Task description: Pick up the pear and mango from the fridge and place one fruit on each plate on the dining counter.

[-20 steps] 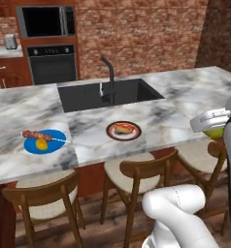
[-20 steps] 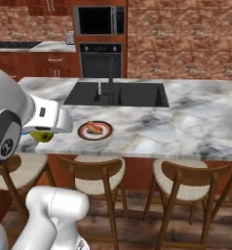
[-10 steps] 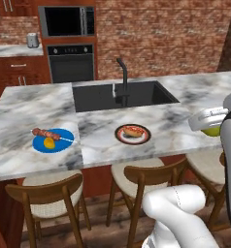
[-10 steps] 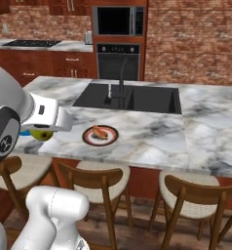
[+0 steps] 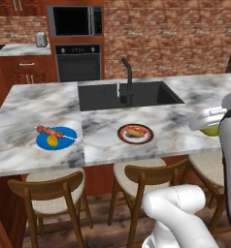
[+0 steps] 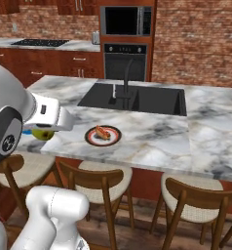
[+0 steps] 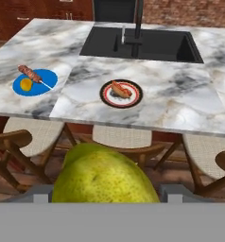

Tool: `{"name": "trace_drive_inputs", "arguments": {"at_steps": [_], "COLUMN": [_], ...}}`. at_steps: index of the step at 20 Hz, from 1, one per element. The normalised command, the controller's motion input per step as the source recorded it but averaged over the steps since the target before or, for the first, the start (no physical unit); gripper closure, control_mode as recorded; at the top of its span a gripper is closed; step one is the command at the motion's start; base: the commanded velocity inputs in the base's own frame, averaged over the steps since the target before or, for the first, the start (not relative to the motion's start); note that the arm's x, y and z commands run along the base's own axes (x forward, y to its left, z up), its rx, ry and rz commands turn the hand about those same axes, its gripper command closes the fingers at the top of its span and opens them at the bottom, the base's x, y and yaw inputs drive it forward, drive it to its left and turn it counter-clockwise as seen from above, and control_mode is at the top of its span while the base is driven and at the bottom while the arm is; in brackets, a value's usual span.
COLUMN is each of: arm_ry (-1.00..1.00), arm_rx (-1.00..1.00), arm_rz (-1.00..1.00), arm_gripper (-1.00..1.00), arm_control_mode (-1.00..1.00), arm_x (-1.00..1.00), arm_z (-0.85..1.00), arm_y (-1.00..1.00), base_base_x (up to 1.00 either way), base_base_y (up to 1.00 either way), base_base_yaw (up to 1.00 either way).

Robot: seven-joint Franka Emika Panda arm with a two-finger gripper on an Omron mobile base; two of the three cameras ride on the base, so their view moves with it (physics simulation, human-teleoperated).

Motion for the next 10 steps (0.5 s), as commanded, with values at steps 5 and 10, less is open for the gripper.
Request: {"name": "trace_drive_inputs", "arguments": {"at_steps": [5, 10], "arm_ry": [0.0, 0.0], "arm_rx": [0.0, 0.0], "arm_rz": [0.1, 0.09], "arm_gripper": [1.0, 1.0], "arm_control_mode": [-1.0, -1.0], "arm_x": [0.96, 1.0], "arm_z": [-0.6, -0.73], "arm_y": [0.0, 0.0], "base_base_x": [0.0, 0.0], "base_base_y": [0.0, 0.0], "base_base_yaw": [0.0, 0.0]}}
